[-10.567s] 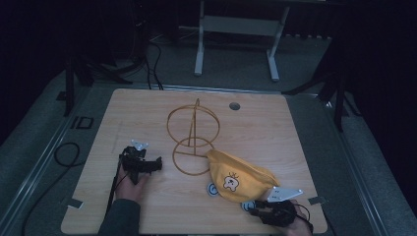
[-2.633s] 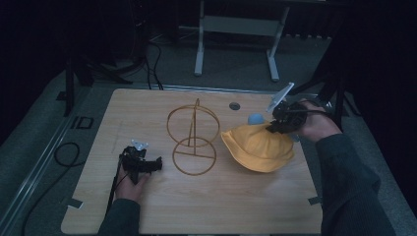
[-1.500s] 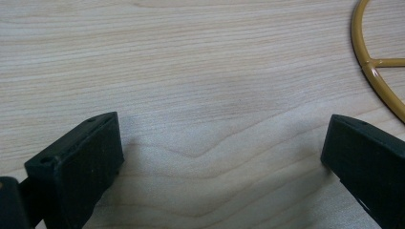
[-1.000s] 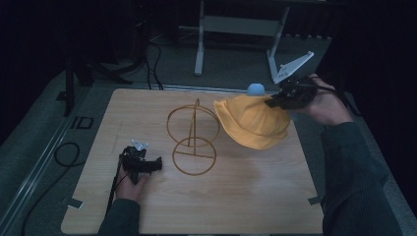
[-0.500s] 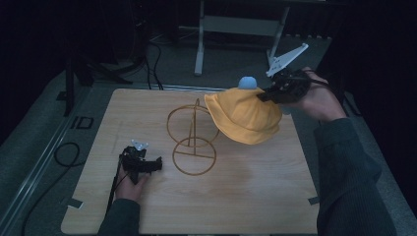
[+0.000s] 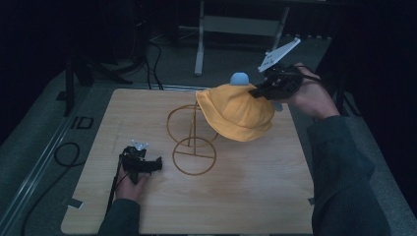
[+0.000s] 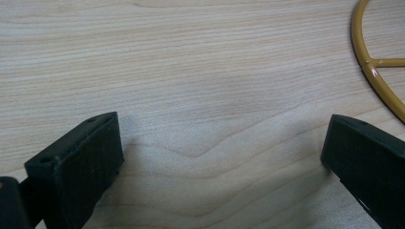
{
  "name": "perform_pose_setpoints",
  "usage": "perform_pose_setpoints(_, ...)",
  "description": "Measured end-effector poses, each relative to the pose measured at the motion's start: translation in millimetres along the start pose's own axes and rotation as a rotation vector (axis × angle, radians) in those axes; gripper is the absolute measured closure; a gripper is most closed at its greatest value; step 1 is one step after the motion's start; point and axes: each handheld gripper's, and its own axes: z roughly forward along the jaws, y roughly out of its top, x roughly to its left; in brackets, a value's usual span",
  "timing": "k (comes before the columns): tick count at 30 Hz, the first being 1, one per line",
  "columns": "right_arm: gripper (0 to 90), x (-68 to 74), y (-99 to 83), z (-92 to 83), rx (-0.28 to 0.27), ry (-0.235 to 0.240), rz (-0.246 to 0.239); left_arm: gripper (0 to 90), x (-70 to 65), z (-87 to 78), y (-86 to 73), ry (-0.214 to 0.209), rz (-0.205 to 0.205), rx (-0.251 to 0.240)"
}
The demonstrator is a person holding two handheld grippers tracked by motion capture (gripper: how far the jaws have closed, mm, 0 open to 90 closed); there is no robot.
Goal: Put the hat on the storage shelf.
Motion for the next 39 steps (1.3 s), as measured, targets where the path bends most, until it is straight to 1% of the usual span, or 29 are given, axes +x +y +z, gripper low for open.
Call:
perform_pose_setpoints(8,84.2,4.2,10.9,7.9,0.002,0.008,-0.010,0.4,-0.1,0.1,0.0,0.000,-0.002,-0.002)
perform_pose_setpoints(10,84.1,4.5,15.6,10.7,-0.010,0.012,-0.011,0.4,-0.1,0.1,0.0,0.000,-0.002,-0.001)
perform_pose_setpoints(18,84.2,8.6,26.9,15.8,-0.016,0.023,-0.022,0.4,-0.1,0.1,0.0,0.000,-0.002,-0.001)
perform_pose_setpoints(19,84.1,10.7,31.6,17.5,-0.011,0.026,-0.028,0.4,-0.1,0.0,0.0,0.000,-0.002,0.000)
perform_pose_setpoints(20,84.1,10.7,31.6,17.5,-0.011,0.026,-0.028,0.4,-0.1,0.0,0.0,0.000,-0.002,0.000)
perform_pose_setpoints(24,84.1,14.8,40.9,22.2,-0.004,0.035,-0.041,0.4,-0.1,0.0,0.0,0.000,-0.001,0.000)
perform_pose_setpoints(25,84.1,15.9,42.8,23.8,-0.005,0.038,-0.044,0.4,-0.3,0.2,0.1,0.000,-0.007,-0.003)
perform_pose_setpoints(29,83.9,20.9,52.4,31.2,0.004,0.053,-0.063,0.4,-0.2,0.1,0.1,0.000,-0.006,-0.002)
perform_pose_setpoints(30,83.9,20.9,52.4,31.2,0.004,0.053,-0.063,0.4,-0.2,0.1,0.1,0.000,-0.005,-0.002)
perform_pose_setpoints(32,83.9,25.8,60.6,37.4,0.008,0.063,-0.076,0.4,-0.2,0.1,0.1,-0.001,-0.006,-0.002)
perform_pose_setpoints(36,83.8,30.8,69.8,43.8,0.016,0.071,-0.090,0.4,-0.2,0.1,0.1,0.000,-0.005,-0.002)
perform_pose_setpoints(37,83.8,30.8,69.8,43.8,0.016,0.071,-0.090,0.4,-0.2,0.1,0.1,0.000,-0.005,-0.002)
perform_pose_setpoints(39,83.7,34.8,76.7,48.6,0.019,0.074,-0.098,0.4,-0.2,0.1,0.1,-0.001,-0.006,-0.002)
